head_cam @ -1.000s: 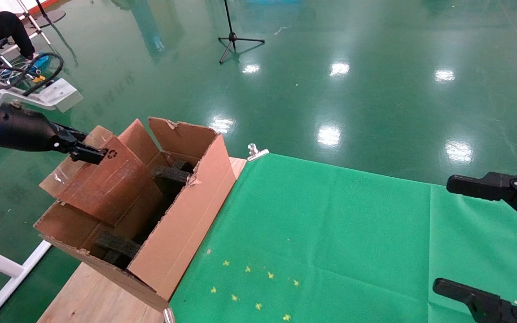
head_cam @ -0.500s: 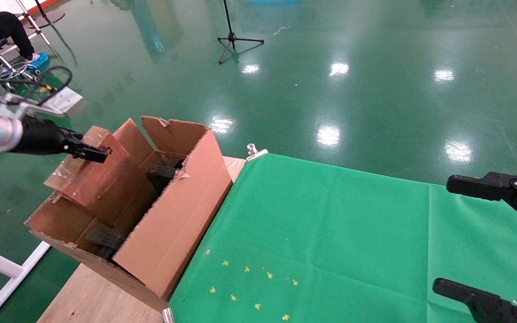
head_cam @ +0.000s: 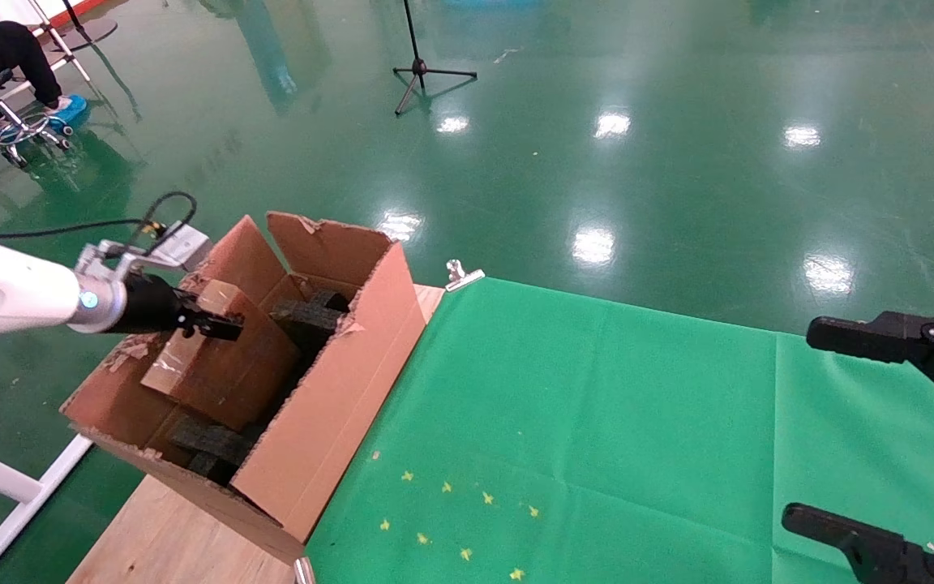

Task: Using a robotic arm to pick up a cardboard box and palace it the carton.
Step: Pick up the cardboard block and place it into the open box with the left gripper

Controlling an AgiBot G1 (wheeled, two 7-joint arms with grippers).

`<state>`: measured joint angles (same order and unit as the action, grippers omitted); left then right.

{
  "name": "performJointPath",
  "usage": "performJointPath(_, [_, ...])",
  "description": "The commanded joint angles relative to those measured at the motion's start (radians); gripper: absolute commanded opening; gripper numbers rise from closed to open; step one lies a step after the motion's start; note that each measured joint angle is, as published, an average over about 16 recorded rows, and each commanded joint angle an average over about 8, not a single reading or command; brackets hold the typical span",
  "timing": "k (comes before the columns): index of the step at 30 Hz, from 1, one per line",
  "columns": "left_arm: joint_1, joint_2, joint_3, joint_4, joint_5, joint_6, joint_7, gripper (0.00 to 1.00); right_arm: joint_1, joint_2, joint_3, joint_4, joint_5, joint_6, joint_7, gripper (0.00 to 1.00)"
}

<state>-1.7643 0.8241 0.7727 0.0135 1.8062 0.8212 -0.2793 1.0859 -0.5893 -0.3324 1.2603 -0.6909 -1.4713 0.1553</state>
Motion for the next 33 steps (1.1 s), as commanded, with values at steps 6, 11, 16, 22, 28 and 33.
performJointPath(6, [0.073, 0.023, -0.015, 0.008, -0.020, -0.050, -0.011, 0.00, 0.000, 0.000, 0.000, 0.000, 0.000, 0.000, 0.000, 1.00])
performJointPath(11, [0.123, 0.033, -0.020, 0.010, -0.029, -0.087, -0.019, 0.00, 0.000, 0.000, 0.000, 0.000, 0.000, 0.000, 0.000, 1.00])
performJointPath(16, [0.156, 0.039, -0.027, 0.004, -0.038, -0.115, -0.023, 0.44, 0.000, 0.000, 0.000, 0.000, 0.000, 0.000, 0.000, 1.00])
performJointPath(22, [0.174, 0.042, -0.033, -0.002, -0.048, -0.133, -0.024, 1.00, 0.000, 0.000, 0.000, 0.000, 0.000, 0.000, 0.000, 1.00])
performJointPath(28, [0.171, 0.042, -0.032, -0.001, -0.046, -0.130, -0.023, 1.00, 0.000, 0.000, 0.000, 0.000, 0.000, 0.000, 0.000, 1.00])
performJointPath(33, [0.168, 0.040, -0.030, 0.001, -0.043, -0.126, -0.023, 1.00, 0.000, 0.000, 0.000, 0.000, 0.000, 0.000, 0.000, 1.00])
